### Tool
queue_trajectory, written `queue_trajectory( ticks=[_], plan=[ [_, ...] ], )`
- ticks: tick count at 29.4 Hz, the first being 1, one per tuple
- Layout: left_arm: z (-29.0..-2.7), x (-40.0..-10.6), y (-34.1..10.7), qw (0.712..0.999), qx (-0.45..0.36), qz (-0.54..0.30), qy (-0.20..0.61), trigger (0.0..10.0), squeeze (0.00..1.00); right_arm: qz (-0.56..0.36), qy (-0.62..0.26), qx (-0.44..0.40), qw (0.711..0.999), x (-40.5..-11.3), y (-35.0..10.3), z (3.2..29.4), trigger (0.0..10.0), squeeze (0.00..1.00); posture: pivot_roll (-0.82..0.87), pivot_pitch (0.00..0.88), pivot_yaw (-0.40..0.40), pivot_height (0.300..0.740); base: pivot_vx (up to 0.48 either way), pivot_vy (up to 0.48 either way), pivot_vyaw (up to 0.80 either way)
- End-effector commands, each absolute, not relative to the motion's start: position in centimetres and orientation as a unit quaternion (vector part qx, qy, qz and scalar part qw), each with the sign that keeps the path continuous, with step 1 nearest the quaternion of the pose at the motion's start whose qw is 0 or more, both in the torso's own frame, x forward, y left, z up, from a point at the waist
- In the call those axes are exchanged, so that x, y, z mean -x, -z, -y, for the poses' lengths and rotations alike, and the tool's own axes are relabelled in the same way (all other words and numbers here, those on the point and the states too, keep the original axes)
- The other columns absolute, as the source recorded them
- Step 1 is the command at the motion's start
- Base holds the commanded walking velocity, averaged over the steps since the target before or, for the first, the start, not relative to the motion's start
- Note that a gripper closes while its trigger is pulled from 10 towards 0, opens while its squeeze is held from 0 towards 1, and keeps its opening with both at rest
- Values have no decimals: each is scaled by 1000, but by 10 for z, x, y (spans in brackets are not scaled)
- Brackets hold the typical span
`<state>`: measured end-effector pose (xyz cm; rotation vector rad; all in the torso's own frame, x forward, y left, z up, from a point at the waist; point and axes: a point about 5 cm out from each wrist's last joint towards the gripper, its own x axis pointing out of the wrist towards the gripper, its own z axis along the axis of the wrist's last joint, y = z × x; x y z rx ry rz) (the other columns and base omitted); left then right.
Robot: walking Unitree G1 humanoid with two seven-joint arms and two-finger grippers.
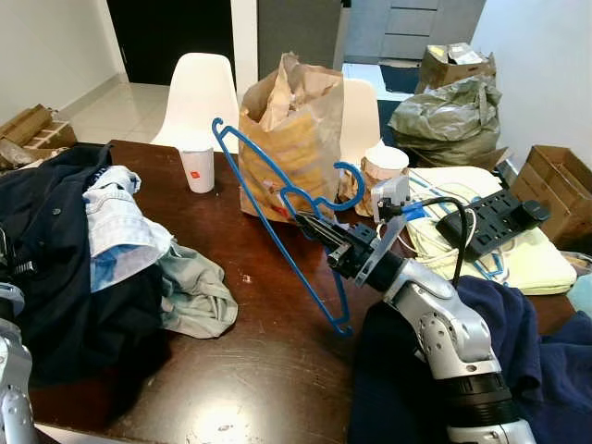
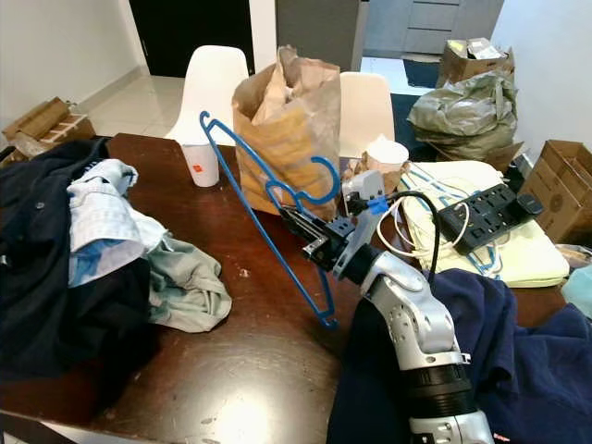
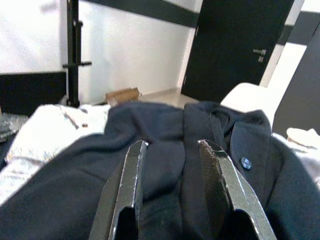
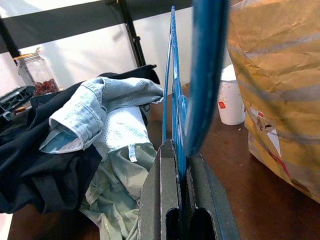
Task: Hang hanger
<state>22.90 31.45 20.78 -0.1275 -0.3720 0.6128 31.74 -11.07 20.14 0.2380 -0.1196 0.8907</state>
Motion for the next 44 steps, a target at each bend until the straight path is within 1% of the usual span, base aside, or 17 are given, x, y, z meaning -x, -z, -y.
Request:
queue_trajectory(
  ticks=[1, 9, 10, 11, 13, 21, 36, 39, 44],
  plan=[
    [-313, -230, -195, 938, 74, 154, -302, 10000, 0, 57, -436, -112, 891, -316, -201, 109, 10000, 0, -22, 56, -21, 740, 0, 0, 0],
    [-309, -236, -191, 944, 79, 150, -284, 10000, 0, 57, -435, -111, 892, -315, -202, 110, 10000, 0, -29, 55, -22, 740, 0, 0, 0],
    [-306, -237, -199, 946, 65, 169, -268, 10000, 0, 57, -435, -111, 892, -315, -202, 111, 10000, 0, -30, 56, -23, 740, 0, 0, 0],
    [-306, -237, -199, 946, 65, 169, -268, 10000, 0, 57, -435, -111, 892, -315, -202, 111, 10000, 0, -30, 56, -23, 740, 0, 0, 0],
    [-297, -240, -216, 949, 45, 202, -236, 10000, 0, 57, -435, -110, 892, -315, -202, 111, 10000, 0, -29, 56, -24, 740, 0, 0, 0],
    [-286, -240, -222, 953, 35, 215, -208, 10000, 0, 56, -439, -111, 890, -315, -203, 110, 10000, 0, -26, 58, -27, 740, 0, 0, 0],
    [-279, -237, -203, 958, 42, 185, -215, 10000, 0, 53, -437, -106, 892, -315, -201, 112, 10000, 0, -28, 61, -26, 740, 0, 0, 0],
    [-286, -234, -196, 955, 41, 173, -239, 10000, 0, 52, -443, -108, 889, -315, -201, 109, 10000, 0, -23, 55, -30, 740, 0, 0, 0],
    [-292, -233, -193, 953, 37, 166, -252, 10000, 0, 52, -443, -107, 889, -315, -201, 109, 10000, 0, -30, 53, -31, 740, 0, 0, 0]
  ],
)
